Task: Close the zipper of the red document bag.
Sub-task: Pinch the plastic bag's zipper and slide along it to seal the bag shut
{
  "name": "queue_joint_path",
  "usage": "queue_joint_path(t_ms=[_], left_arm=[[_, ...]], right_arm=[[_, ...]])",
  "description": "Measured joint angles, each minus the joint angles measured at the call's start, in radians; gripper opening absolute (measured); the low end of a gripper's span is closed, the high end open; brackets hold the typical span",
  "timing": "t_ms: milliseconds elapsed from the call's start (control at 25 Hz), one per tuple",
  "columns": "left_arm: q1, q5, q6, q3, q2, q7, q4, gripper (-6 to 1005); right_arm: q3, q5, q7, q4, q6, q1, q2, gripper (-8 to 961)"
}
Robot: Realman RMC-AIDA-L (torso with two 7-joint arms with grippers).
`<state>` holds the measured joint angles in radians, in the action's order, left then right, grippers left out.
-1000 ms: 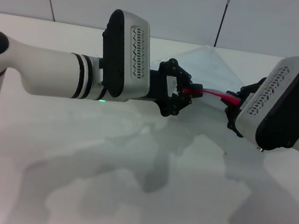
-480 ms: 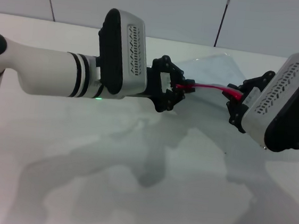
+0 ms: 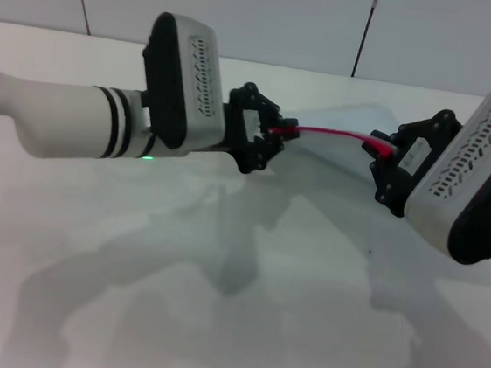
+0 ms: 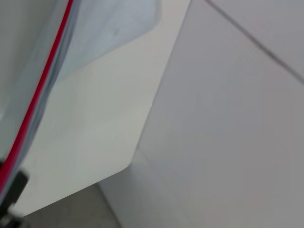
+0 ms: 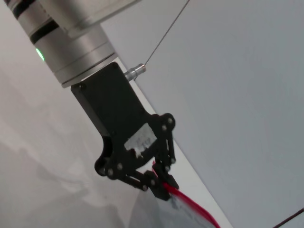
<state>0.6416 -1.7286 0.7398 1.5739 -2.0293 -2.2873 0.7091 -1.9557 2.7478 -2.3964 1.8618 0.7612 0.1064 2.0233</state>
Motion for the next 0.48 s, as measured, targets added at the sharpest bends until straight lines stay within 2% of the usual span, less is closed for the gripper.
queue_joint_path(t_ms=[480], left_arm=[[0.014,-0.019,0.002,-0.209,0.001,-0.122,-0.152,126]], right_arm=[[-0.015,-0.001,0.030,0.100,0.000,-0.068,0.000,84]])
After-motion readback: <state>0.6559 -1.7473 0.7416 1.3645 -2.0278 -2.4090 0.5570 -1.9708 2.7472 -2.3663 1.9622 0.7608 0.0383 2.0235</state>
